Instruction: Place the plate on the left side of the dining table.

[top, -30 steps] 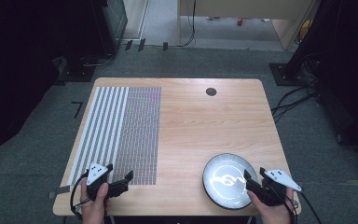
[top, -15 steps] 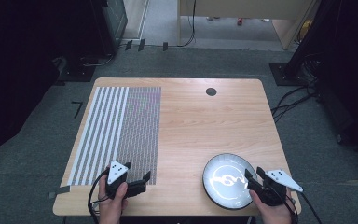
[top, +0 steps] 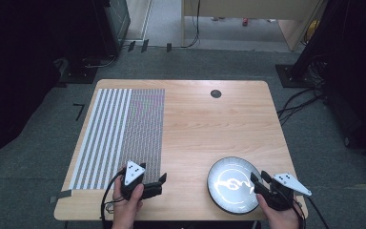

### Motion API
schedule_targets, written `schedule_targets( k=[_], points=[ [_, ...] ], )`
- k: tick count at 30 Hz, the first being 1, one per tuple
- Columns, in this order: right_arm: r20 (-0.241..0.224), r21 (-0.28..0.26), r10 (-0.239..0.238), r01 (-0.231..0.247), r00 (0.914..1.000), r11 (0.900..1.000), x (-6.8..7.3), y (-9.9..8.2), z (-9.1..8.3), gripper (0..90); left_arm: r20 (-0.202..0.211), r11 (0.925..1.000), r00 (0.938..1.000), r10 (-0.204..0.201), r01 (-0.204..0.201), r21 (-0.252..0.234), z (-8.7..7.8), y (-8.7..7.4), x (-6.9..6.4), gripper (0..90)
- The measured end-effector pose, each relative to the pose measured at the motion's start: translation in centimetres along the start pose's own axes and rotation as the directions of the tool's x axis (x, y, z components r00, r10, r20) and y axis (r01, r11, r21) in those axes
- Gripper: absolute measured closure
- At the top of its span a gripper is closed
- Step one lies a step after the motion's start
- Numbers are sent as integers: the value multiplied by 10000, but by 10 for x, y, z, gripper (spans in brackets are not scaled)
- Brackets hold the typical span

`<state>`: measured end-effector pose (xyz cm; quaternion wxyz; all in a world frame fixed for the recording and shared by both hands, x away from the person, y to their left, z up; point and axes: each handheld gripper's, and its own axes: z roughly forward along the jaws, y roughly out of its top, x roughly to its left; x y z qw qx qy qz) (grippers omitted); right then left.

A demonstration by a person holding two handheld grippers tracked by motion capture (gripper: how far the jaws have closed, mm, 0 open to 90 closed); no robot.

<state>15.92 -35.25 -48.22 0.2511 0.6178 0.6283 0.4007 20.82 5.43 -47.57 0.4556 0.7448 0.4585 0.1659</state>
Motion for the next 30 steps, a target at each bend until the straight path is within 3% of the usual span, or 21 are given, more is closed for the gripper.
schedule_targets(
  k=[10, 17, 23, 30],
  points=[
    [-56, 201, 635, -634, 9980, 9978, -10, 1, -4, 638, 502, 9992, 9979, 404, -404, -19, 20, 7, -31, 139],
    [-95, 510, 1166, -1160, 9931, 9919, -12, 2, -5, 696, 977, 9976, 9928, 691, -698, 31, 32, 11, -52, 139],
    [-202, 588, 1650, -1636, 9861, 9848, -17, 2, -8, 750, 1390, 9977, 9880, 678, -680, -30, 42, 16, -71, 139],
    [-137, 856, 1811, -1793, 9834, 9801, -19, 1, -6, 777, 1610, 9966, 9839, 778, -812, 149, 56, 12, -95, 141]
  ],
)
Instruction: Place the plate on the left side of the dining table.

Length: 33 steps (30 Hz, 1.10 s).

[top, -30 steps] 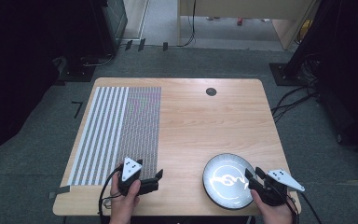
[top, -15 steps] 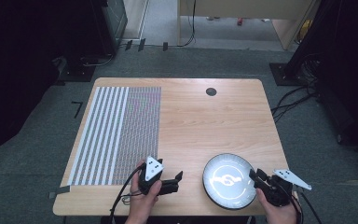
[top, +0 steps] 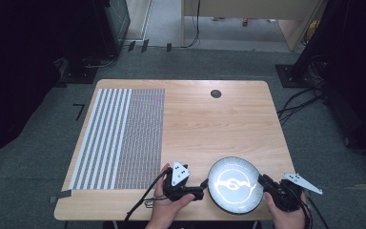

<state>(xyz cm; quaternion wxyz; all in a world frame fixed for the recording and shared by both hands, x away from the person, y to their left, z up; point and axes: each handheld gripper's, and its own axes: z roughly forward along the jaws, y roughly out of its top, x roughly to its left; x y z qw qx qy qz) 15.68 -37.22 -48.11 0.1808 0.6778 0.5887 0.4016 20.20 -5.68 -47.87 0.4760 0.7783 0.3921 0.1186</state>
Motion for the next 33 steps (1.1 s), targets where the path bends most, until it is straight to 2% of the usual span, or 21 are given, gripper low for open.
schedule_targets(
  k=[2, 4, 6, 7, 11, 14, 17, 20, 26, 33],
  points=[
    [-40, 17, -88, 88, 10000, 10000, -1, -1, 0, 770, -54, 10000, 10000, -24, 24, 82, 3, 0, -3, 184],
    [-76, -17, -147, 146, 9999, 9999, -1, -2, 0, 769, -142, 9999, 9998, -128, 128, 54, 5, 0, -6, 284],
    [-83, -6, -121, 121, 9999, 9999, -1, -2, 0, 773, -86, 9998, 9998, -172, 172, 51, 6, 0, -7, 329],
    [-37, 14, -136, 137, 9999, 9999, -1, -2, -1, 793, 77, 9996, 9996, -267, 267, 75, 8, 0, -8, 359],
    [-44, 79, -75, 75, 10000, 9999, -2, -2, -1, 801, 323, 9996, 9992, -231, 226, 157, 13, -2, -12, 435],
    [13, 98, -47, 46, 10000, 9999, -2, -1, -1, 817, 470, 9993, 9987, -204, 189, 316, 16, -3, -13, 534],
    [80, 186, 83, -84, 9999, 9998, -3, -1, -2, 847, 525, 9965, 9983, -239, 196, 811, 23, -6, -15, 612],
    [41, 248, 106, -107, 9999, 9996, -4, -1, -3, 850, 745, 9949, 9966, -341, 268, 967, 25, -6, -17, 658],
    [-10, 274, 64, -64, 10000, 9996, -4, -1, -3, 855, 665, 9946, 9972, -336, 268, 1000, 26, -7, -19, 660],
    [346, 137, -243, 239, 9991, 9996, 1, -2, -2, 879, 488, 9951, 9985, -228, 179, 977, 27, -7, -22, 659]
  ],
)
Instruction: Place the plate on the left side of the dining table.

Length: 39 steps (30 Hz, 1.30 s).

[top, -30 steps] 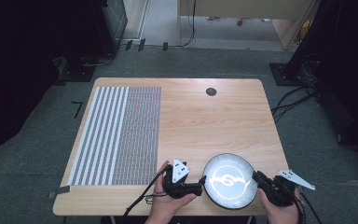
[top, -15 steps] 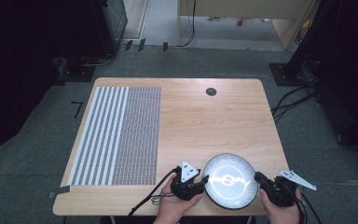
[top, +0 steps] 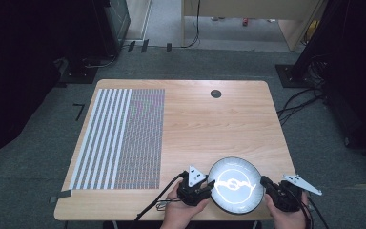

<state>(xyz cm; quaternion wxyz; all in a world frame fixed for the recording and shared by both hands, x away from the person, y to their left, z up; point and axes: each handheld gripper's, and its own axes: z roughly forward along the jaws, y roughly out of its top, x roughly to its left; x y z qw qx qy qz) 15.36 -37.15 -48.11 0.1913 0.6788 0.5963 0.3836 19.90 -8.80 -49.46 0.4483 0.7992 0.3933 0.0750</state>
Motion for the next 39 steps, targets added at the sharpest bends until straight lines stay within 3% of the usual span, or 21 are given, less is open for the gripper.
schedule_targets(
  k=[6, 10, 13, 18, 21, 25, 29, 32, 34, 39],
  points=[
    [-425, -80, 557, -561, 9975, 9984, -7, 1, -2, 894, -105, 9999, 9998, 155, -155, 10, 0, 0, -1, 657],
    [-685, -335, 311, -334, 9972, 9989, -5, 4, -7, 900, -254, 9996, 9993, 288, -290, -68, 1, -1, -4, 654],
    [-777, -4, 219, -220, 9967, 9998, -1, 2, -4, 900, -347, 9992, 9986, 389, -393, -100, 1, -2, -5, 651],
    [-551, -625, 1037, -1071, 9931, 9923, -9, 3, -9, 887, -276, 9991, 9988, 408, -411, -129, 1, -3, -5, 633],
    [-1005, -238, 1500, -1531, 9836, 9879, -18, 2, -9, 868, -270, 9990, 9987, 433, -437, -134, 1, -3, -5, 632],
    [-1339, 244, 1509, -1489, 9794, 9885, -21, 2, -6, 847, -256, 9990, 9988, 427, -430, -120, 1, -3, -5, 633],
    [-1326, 514, 1528, -1472, 9793, 9878, -20, 2, -3, 844, -286, 9991, 9987, 411, -415, -120, 2, -3, -5, 635],
    [-1489, 687, 1878, -1793, 9709, 9814, -23, 3, -3, 846, -371, 9993, 9987, 345, -350, -132, 2, -3, -5, 642],
    [-1630, 804, 2243, -2137, 9608, 9736, -25, 3, -3, 847, -423, 9992, 9984, 367, -372, -116, 3, -2, -6, 646],
    [-1949, 806, 2615, -2503, 9453, 9648, -29, 3, -4, 843, -485, 9991, 9980, 411, -416, -112, 3, -3, -6, 647]
  ],
)
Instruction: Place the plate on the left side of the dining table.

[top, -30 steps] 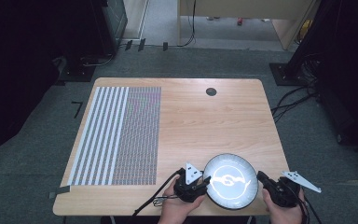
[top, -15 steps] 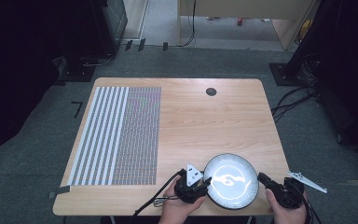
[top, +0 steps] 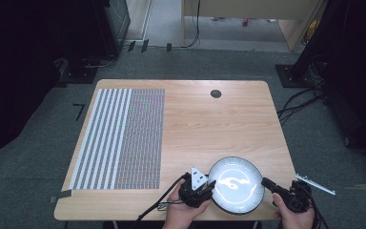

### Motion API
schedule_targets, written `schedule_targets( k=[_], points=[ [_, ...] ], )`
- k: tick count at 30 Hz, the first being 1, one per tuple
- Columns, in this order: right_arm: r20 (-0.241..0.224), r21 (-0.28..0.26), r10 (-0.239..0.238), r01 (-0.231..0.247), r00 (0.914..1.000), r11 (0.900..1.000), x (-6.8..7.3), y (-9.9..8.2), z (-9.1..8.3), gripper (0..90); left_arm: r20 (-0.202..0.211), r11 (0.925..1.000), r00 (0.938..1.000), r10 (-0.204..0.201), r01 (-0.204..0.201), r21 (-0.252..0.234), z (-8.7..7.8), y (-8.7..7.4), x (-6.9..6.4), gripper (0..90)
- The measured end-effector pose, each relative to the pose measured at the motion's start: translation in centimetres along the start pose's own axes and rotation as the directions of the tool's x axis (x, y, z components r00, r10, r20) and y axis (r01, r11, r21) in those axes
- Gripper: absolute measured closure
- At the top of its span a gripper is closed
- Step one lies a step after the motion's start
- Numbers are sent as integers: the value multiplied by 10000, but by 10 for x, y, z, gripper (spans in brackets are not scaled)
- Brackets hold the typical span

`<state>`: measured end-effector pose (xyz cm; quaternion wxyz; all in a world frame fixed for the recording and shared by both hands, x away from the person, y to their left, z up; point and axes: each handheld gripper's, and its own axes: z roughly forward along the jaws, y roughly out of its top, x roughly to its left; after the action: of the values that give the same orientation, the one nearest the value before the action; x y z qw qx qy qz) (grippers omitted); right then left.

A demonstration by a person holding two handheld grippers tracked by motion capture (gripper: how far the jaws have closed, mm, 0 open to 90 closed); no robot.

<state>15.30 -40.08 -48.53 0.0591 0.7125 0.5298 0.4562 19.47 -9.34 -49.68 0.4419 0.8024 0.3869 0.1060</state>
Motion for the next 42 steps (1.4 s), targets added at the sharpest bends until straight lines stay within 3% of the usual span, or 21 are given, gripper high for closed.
schedule_targets(
  k=[4, 9, 13, 17, 19, 20, 21, 23, 27, 37, 42],
  points=[
    [116, 134, 6, -7, 9999, 9999, 1, -1, 1, 843, -100, 10000, 9999, -10, 10, -22, 1, 0, -1, 650],
    [-108, 230, 320, -318, 9994, 9992, -2, 0, 1, 834, -230, 10000, 9997, 0, -1, -13, 1, 0, -2, 657],
    [-70, 239, 192, -190, 9998, 9995, -1, 1, 2, 823, -302, 10000, 9995, -12, 12, -13, 1, 0, -3, 662],
    [375, 208, -389, 381, 9985, 9991, 7, 0, 3, 818, -325, 10000, 9995, -34, 33, -15, 1, 1, -3, 667],
    [823, 173, -844, 833, 9930, 9964, 13, -1, 4, 822, -335, 10000, 9994, -40, 40, -15, 2, 1, -3, 667],
    [823, 173, -844, 833, 9930, 9964, 13, -1, 4, 822, -335, 10000, 9994, -40, 40, -15, 2, 1, -3, 668],
    [1307, 142, -1156, 1147, 9847, 9933, 19, -3, 5, 858, -351, 10000, 9994, -40, 39, -13, 2, 1, -3, 668],
    [1534, 39, -1122, 1129, 9818, 9936, 21, -4, 6, 881, -371, 10000, 9993, -42, 42, -10, 2, 1, -3, 668],
    [1198, -73, -623, 636, 9908, 9979, 16, -3, 6, 888, -359, 10000, 9993, -38, 37, -4, 2, 1, -3, 667],
    [796, -357, -445, 474, 9958, 9982, 10, -4, 7, 890, -206, 9999, 9996, -167, 167, -21, 2, 2, -1, 659],
    [85, -458, 165, -161, 9998, 9988, 2, -1, 4, 893, -170, 9995, 9993, -326, 326, -22, 3, 2, 0, 657]
  ],
)
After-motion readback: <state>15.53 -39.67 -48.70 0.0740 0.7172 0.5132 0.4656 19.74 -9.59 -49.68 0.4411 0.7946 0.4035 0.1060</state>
